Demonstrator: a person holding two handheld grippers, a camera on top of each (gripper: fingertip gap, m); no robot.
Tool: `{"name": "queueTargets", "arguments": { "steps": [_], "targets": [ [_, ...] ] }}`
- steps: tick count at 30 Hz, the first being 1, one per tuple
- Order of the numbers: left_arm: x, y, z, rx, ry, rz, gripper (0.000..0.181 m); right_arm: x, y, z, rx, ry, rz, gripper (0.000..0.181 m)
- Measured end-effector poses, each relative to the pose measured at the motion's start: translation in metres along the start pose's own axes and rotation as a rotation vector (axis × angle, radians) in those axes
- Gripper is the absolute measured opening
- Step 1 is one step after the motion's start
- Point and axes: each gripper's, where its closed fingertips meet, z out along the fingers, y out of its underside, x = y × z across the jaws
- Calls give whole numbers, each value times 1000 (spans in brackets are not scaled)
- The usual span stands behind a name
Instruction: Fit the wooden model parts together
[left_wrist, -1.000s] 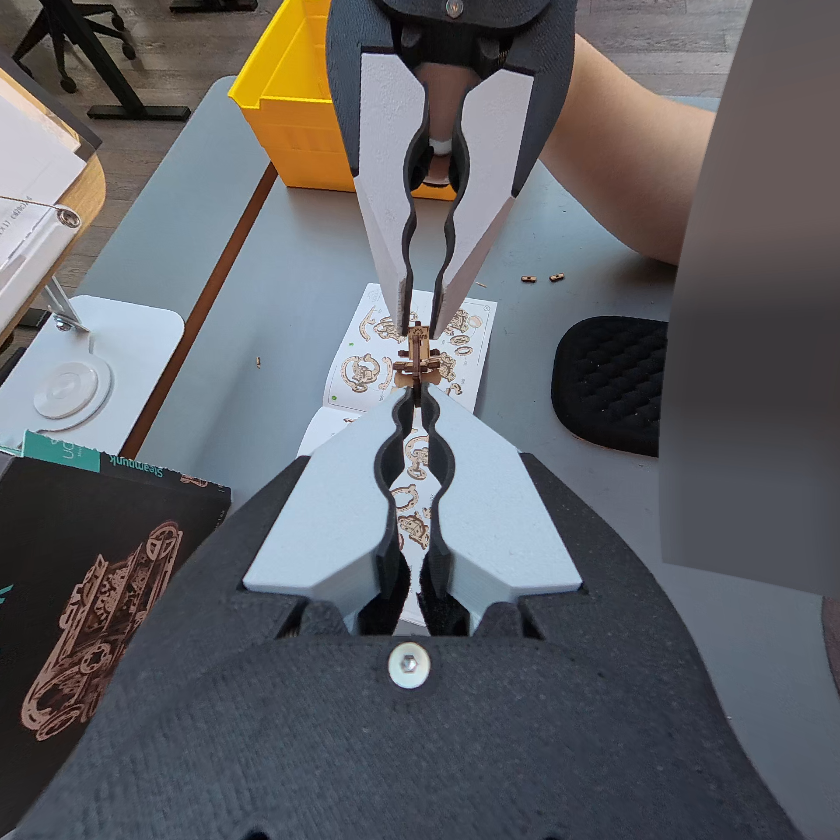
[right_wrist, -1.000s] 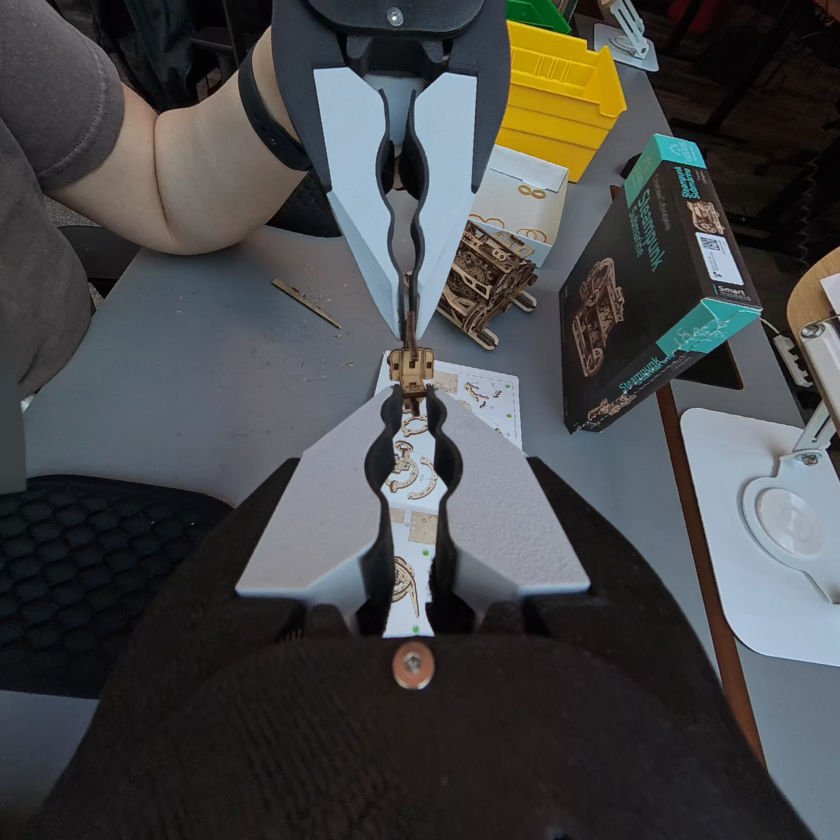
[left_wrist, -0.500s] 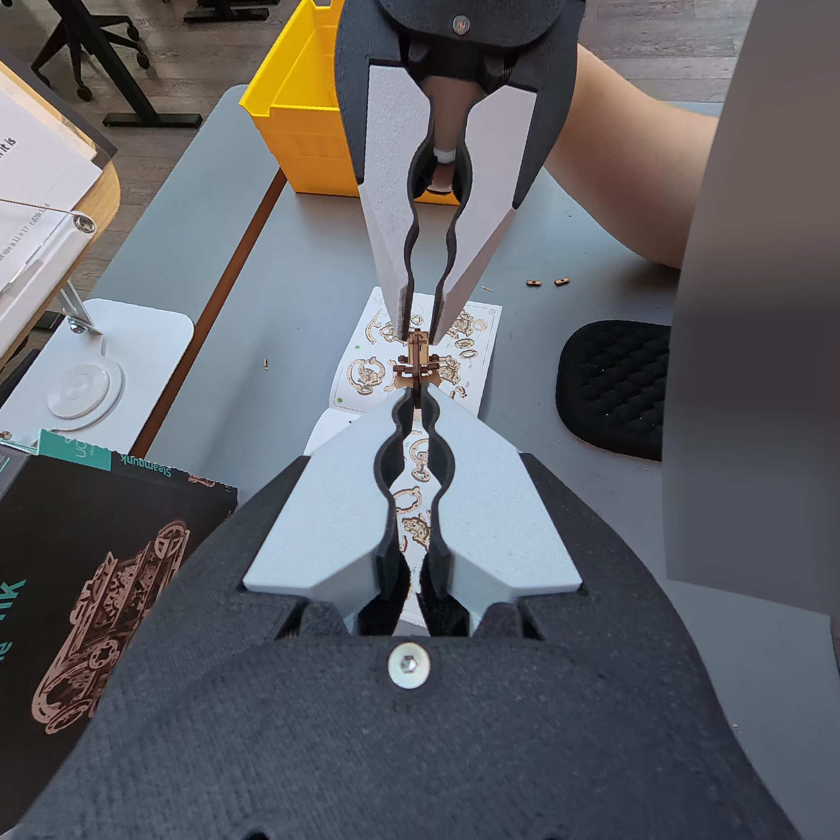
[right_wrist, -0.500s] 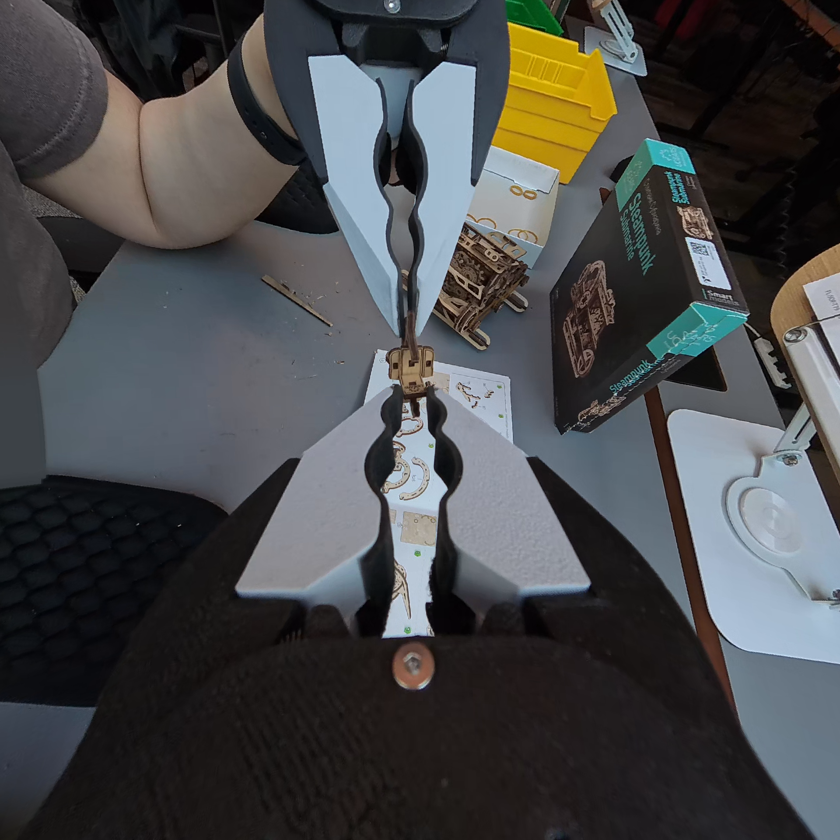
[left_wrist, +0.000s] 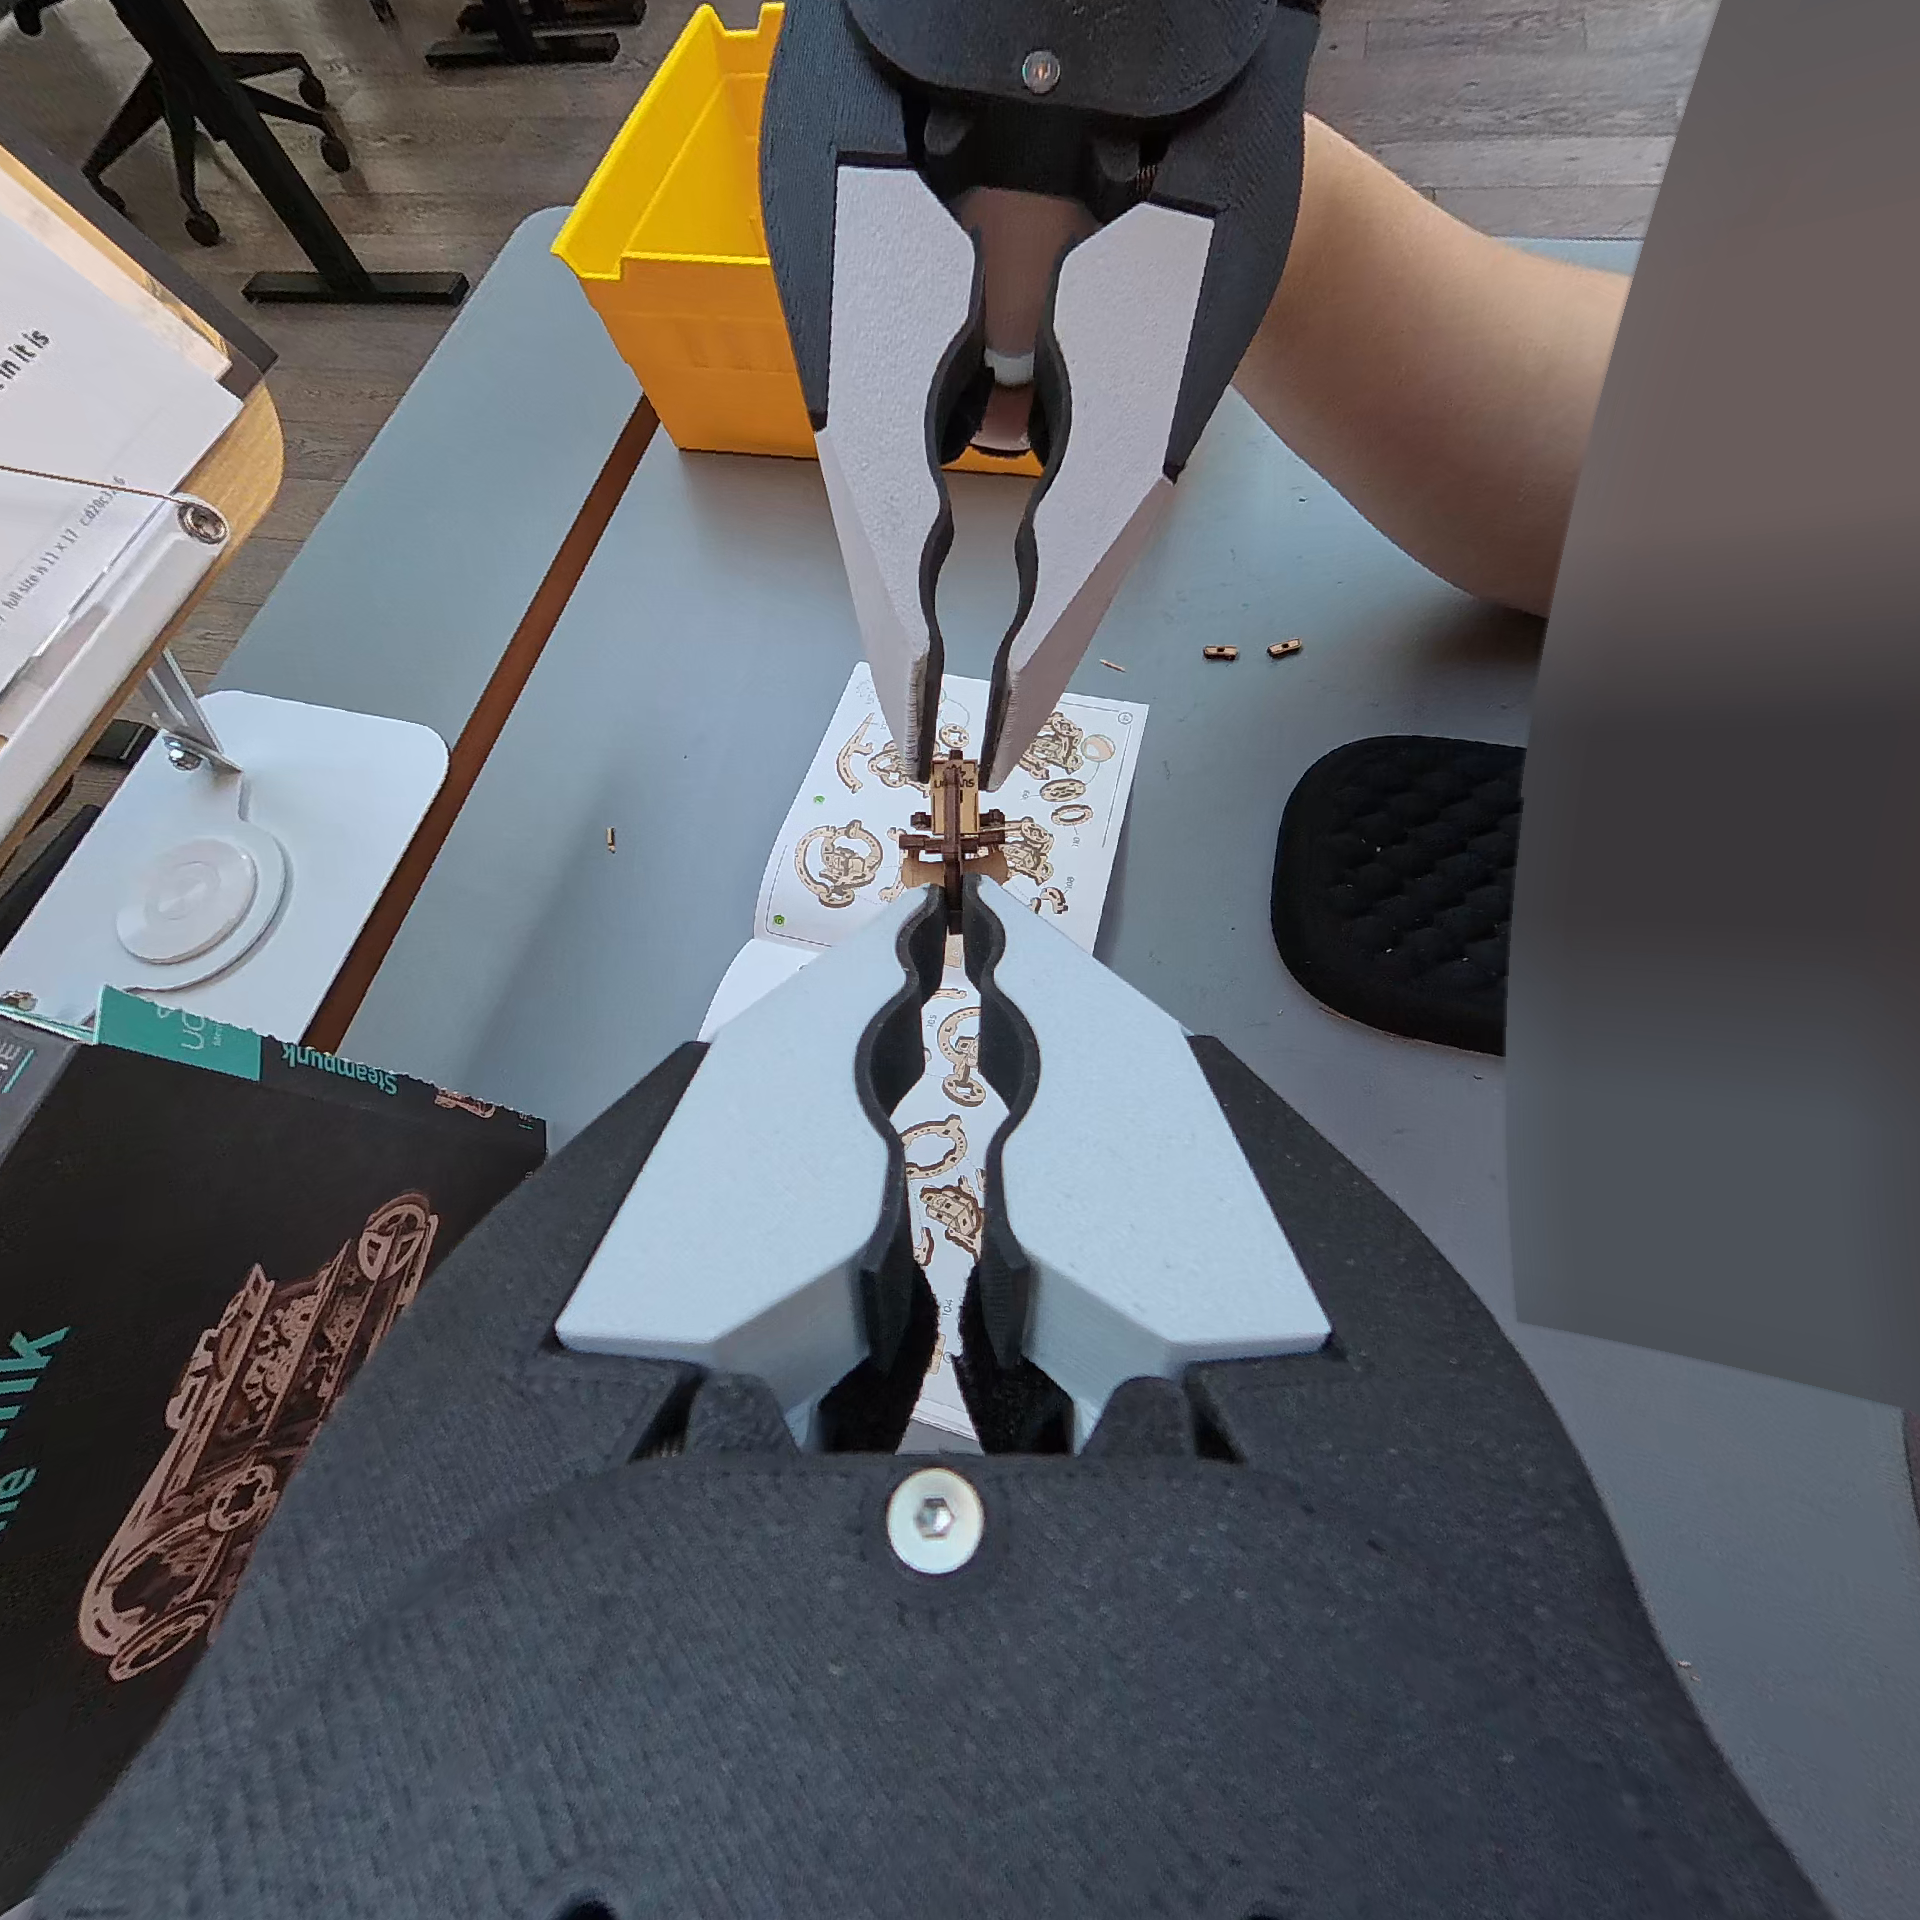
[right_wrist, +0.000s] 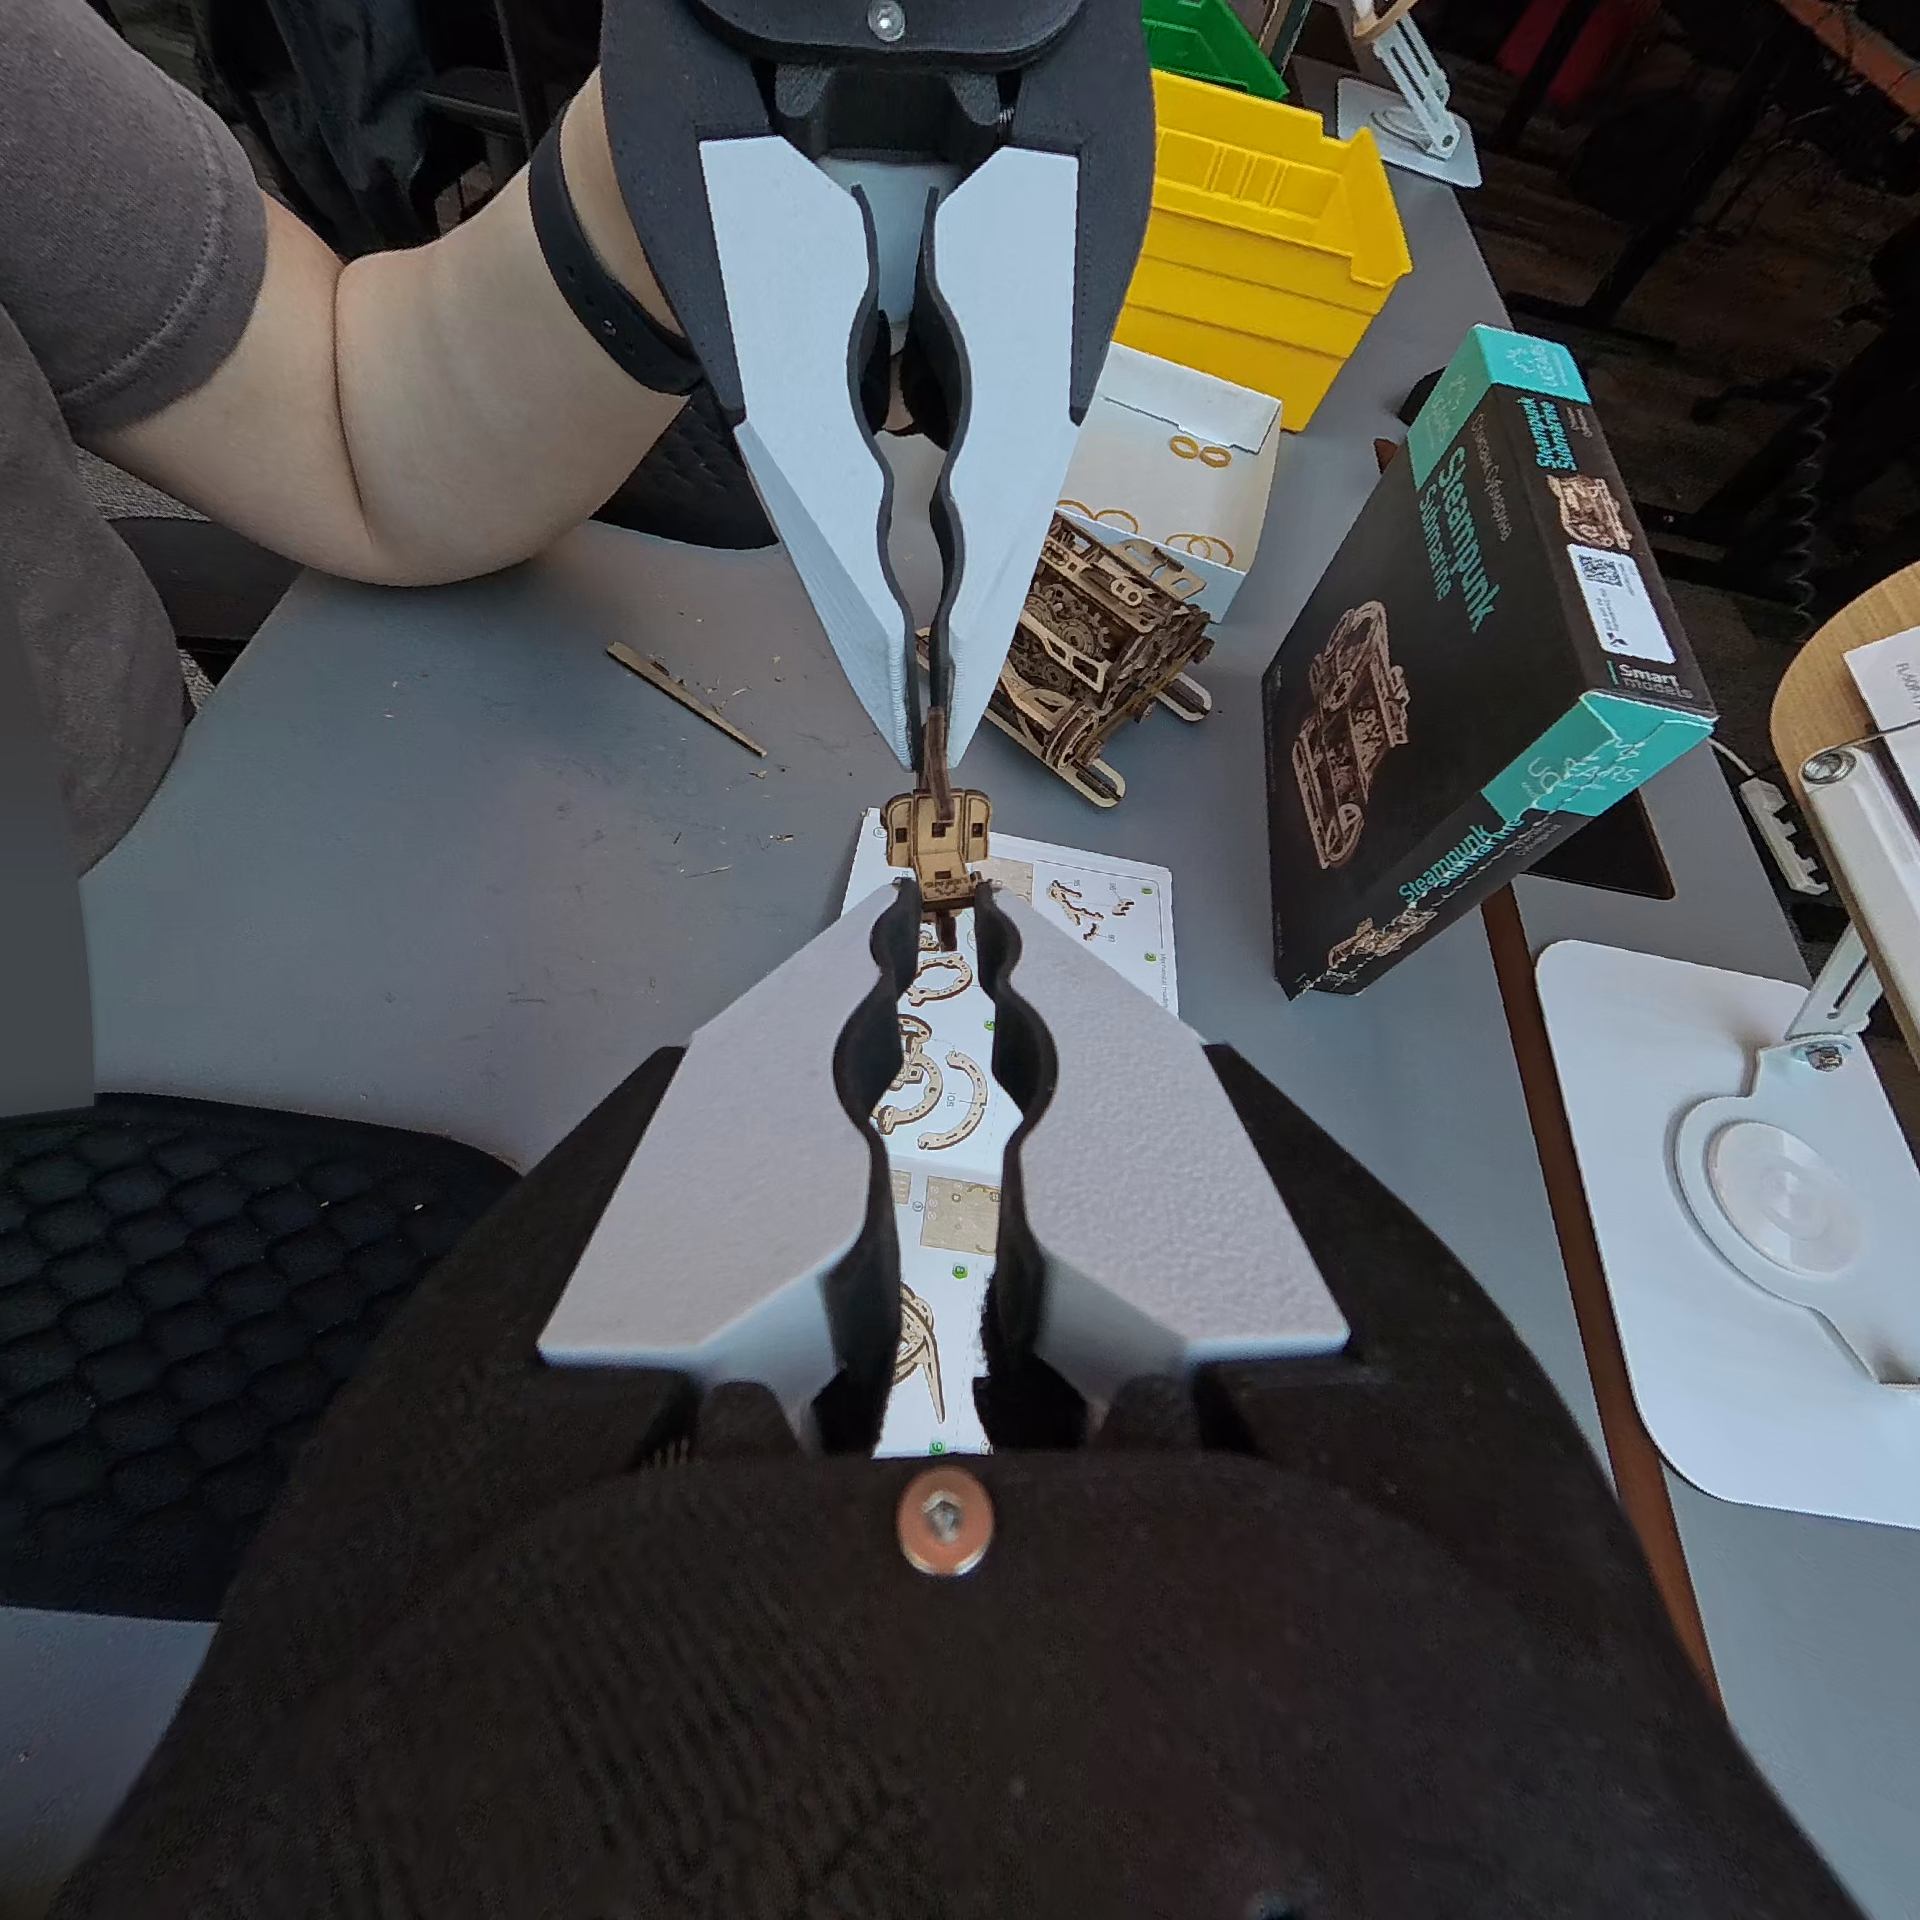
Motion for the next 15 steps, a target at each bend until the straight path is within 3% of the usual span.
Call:
{"name": "queueTargets", "arguments": {
  "steps": [15],
  "targets": [
    [0,-3,-2,26,10,-12,0,0,-5,-3,33,-2,3,9]
  ]
}}
